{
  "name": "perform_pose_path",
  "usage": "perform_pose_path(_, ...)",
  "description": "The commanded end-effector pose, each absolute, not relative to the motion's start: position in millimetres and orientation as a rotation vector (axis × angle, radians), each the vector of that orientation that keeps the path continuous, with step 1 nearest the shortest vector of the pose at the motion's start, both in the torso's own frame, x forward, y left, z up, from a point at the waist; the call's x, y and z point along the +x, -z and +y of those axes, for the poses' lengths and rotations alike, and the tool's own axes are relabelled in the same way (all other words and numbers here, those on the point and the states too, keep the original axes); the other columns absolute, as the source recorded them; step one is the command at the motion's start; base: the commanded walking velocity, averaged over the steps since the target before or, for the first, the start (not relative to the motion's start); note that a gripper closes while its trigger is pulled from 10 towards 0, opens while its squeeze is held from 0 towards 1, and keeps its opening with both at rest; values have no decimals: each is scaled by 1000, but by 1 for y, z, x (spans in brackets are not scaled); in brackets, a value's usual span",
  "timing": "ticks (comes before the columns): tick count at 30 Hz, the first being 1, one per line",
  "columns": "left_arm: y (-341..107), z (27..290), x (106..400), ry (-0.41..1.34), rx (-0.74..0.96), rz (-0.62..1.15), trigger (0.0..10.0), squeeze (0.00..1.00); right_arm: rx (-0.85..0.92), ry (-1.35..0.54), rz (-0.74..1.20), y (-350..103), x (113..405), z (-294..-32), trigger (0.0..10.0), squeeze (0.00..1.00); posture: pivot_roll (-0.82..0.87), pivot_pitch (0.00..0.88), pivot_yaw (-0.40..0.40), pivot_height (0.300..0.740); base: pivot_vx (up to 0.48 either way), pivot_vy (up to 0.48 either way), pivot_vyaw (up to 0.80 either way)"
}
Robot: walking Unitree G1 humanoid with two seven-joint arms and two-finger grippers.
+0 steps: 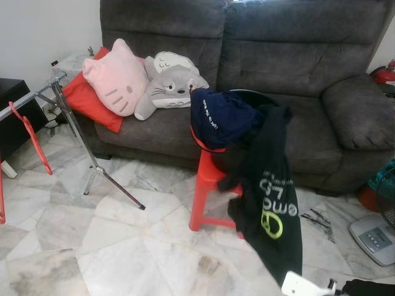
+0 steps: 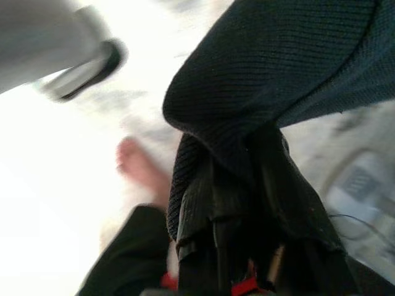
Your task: Hang hanger
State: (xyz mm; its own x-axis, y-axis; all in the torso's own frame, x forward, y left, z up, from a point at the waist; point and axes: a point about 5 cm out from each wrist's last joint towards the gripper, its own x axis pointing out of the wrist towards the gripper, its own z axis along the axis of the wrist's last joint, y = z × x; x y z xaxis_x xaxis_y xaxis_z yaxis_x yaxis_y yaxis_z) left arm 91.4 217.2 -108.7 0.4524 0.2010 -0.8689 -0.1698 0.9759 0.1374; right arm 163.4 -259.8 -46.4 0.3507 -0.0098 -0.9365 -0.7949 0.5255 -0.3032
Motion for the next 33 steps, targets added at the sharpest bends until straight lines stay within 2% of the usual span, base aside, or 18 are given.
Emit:
perform_pose_path(1,109,215,94,-221,21,1072,10000,0,-851,-683,1192,53,149,-259,10000,0,-271,0,28,740,0,0,0)
perform_pose_path(4,109,215,94,-220,22,1073,10000,0,-801,-762,1215,53,145,-252,10000,0,-271,0,29,740,0,0,0)
perform_pose_path(8,108,216,94,-218,25,1074,10000,0,-786,-758,1194,50,153,-250,10000,0,-267,0,32,740,0,0,0)
perform_pose_path(12,108,217,95,-216,29,1074,10000,0,-687,-742,1157,44,165,-241,10000,0,-269,0,37,740,0,0,0)
perform_pose_path(24,108,217,95,-211,33,1077,10000,0,-655,-830,1175,42,165,-233,10000,0,-260,0,41,740,0,0,0)
perform_pose_path(27,108,218,95,-209,36,1078,10000,0,-635,-726,1088,35,182,-233,10000,0,-259,0,46,740,0,0,0)
perform_pose_path(28,108,219,95,-208,39,1076,10000,0,-642,-627,969,26,201,-233,10000,0,-259,0,51,740,0,0,0)
perform_pose_path(29,108,219,95,-208,39,1076,10000,0,-642,-627,969,26,201,-233,10000,0,-259,0,51,740,0,0,0)
perform_pose_path(30,108,219,96,-208,41,1076,10000,0,-631,-555,873,18,215,-232,10000,0,-259,0,57,740,0,0,0)
perform_pose_path(32,107,220,96,-204,48,1074,10000,0,-543,-405,690,-3,242,-228,10000,0,-255,0,60,740,0,0,0)
perform_pose_path(33,107,220,96,-204,48,1074,10000,0,-543,-405,690,-3,242,-228,10000,0,-255,0,60,740,0,0,0)
